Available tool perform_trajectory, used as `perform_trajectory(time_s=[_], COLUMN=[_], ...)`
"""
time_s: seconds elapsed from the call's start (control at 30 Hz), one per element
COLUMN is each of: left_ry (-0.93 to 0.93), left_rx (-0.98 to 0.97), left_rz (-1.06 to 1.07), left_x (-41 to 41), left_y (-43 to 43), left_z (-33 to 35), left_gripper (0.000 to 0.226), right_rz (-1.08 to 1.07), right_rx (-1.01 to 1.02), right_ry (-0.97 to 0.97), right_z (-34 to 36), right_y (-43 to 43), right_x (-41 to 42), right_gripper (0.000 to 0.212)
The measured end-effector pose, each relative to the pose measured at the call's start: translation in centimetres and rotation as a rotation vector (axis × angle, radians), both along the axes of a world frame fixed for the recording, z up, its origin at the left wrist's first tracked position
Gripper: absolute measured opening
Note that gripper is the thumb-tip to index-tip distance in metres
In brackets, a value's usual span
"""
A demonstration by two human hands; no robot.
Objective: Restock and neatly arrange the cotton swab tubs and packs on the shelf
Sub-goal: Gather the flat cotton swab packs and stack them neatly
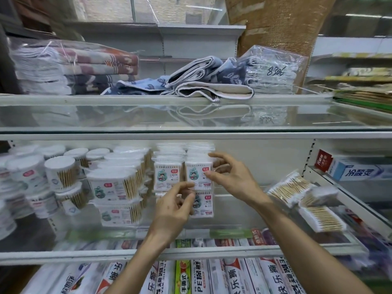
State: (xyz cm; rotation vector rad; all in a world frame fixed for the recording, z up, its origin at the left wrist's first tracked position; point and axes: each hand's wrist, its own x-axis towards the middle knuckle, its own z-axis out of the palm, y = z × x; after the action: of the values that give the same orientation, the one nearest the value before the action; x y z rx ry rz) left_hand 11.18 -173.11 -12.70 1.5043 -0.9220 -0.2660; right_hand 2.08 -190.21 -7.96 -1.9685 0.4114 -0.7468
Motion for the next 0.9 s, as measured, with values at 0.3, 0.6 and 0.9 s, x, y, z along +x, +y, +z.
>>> perform_trajectory(time_s=[0.3, 0.6, 0.9], left_ry=[0.060, 0.204, 0.154], left_rx=[-0.129, -0.168, -0.024], left_rz=[-0.105, -0.356, -0.395], left_x=[-2.6, -7.4, -9.7], left_y=[-2.0, -8.5, -12.5], left_z=[1.4, 0.8, 0.6], left_gripper=[0.016, 0.013, 0.012], right_rz=[-0.154, -0.437, -0.529], right_rx=[-0.069, -0.675, -0.910], right_ry=[-0.096, 0.422, 0.865], right_z=[0.3, -1.0, -1.1], right_y=[-1.9, -8.2, -11.4], right_x=[-3.6, -14.9, -18.6], right_gripper=[0.015, 0.045, 0.030])
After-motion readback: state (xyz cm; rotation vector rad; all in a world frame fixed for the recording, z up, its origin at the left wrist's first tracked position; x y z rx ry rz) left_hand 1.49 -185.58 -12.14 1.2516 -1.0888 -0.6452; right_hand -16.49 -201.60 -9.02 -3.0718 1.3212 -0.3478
